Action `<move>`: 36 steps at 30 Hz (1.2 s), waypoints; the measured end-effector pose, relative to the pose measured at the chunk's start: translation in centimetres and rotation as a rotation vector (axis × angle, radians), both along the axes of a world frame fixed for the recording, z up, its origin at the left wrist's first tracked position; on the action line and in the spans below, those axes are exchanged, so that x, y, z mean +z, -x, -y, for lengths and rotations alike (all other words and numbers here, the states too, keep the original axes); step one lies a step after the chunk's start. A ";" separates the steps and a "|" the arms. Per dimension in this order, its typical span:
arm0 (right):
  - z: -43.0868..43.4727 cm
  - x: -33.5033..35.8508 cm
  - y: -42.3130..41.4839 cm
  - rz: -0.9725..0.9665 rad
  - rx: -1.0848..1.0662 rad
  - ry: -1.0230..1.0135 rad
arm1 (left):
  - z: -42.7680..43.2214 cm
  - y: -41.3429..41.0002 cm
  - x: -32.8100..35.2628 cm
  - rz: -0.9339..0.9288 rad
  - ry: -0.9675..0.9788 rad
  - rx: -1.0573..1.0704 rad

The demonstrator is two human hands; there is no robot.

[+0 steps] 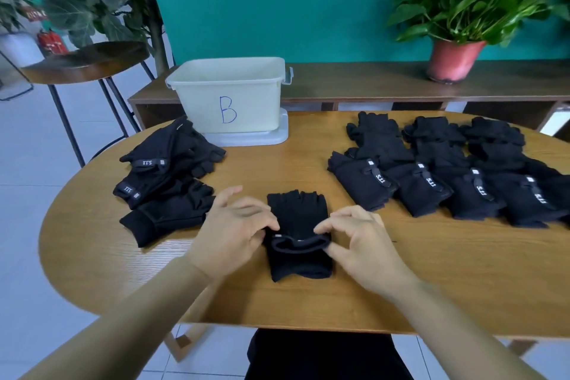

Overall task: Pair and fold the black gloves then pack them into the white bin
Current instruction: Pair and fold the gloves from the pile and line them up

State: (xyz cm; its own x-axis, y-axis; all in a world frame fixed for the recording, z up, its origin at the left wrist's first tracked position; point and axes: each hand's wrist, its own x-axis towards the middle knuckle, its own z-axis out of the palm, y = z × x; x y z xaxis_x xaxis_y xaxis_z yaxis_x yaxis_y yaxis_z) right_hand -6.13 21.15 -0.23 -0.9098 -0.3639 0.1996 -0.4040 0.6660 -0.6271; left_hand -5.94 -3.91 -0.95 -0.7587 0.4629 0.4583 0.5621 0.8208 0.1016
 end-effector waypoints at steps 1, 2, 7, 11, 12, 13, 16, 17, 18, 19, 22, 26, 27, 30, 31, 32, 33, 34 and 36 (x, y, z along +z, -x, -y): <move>-0.1 -0.5 -0.3 -0.001 -0.014 -0.042 | -0.1 -0.3 -0.4 -0.013 0.006 0.000; -0.1 -0.8 -0.5 -0.008 -0.025 -0.068 | -0.1 -0.6 -0.6 -0.020 0.004 0.005; 0.2 -1.0 -0.8 -0.073 -0.061 -0.072 | -0.4 -1.0 -0.5 -0.029 -0.005 0.049; 0.3 -1.4 -1.2 -0.057 -0.045 -0.103 | -0.6 -1.1 -1.4 -0.005 -0.001 0.031; 0.2 -1.7 -1.3 -0.049 -0.045 -0.109 | -0.6 -1.2 -1.7 0.012 -0.004 0.014; 0.2 -2.0 -1.2 -0.043 -0.048 -0.105 | -0.6 -1.3 -2.1 0.029 -0.005 0.000; 0.2 -2.0 -1.1 -0.019 -0.085 -0.047 | 0.0 -1.5 -2.4 0.058 -0.031 -0.014; 0.2 -1.5 -1.2 -0.004 -0.115 -0.005 | 0.3 -1.6 -2.0 0.064 -0.082 0.003; 0.3 -0.9 -1.1 0.000 -0.148 0.045 | 0.5 -1.6 -1.4 0.068 -0.161 0.030; 0.4 -0.2 -1.0 -0.015 -0.171 0.090 | 0.4 -1.6 -0.6 0.064 -0.255 0.060; 1.8 1.9 0.3 -0.110 -0.133 0.071 | -1.1 -0.5 1.5 0.130 -0.463 0.157; 4.8 1.6 2.3 0.046 0.076 -0.378 | -4.6 0.9 0.5 0.329 -0.281 0.240; 5.1 0.9 2.4 0.093 0.109 -0.482 | -5.0 1.0 -0.5 0.380 -0.203 0.251; 4.8 -1.3 2.6 0.127 0.141 -0.648 | -4.8 0.7 -3.1 0.442 0.043 0.318; 4.6 -1.7 2.7 0.114 0.135 -0.661 | -4.5 0.6 -3.5 0.425 0.089 0.330; 4.5 -2.1 2.8 0.100 0.126 -0.661 | -4.3 0.5 -3.8 0.412 0.123 0.335; 4.4 -2.3 2.8 0.090 0.118 -0.657 | -4.0 0.4 -3.9 0.404 0.146 0.339; 4.4 -2.5 2.9 0.082 0.109 -0.649 | -3.7 0.4 -4.0 0.396 0.156 0.347; 4.4 -2.6 2.9 0.080 0.085 -0.624 | -3.3 0.3 -3.7 0.397 0.161 0.369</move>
State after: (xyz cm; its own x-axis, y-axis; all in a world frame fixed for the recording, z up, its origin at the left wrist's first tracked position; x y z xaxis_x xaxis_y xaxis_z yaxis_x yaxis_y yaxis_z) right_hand -9.03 16.76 -2.84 -0.8760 -0.4614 -0.1405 -0.4395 0.8836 -0.1615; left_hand -6.27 -0.61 -4.69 -0.9833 0.1747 0.0504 0.1791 0.9783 0.1039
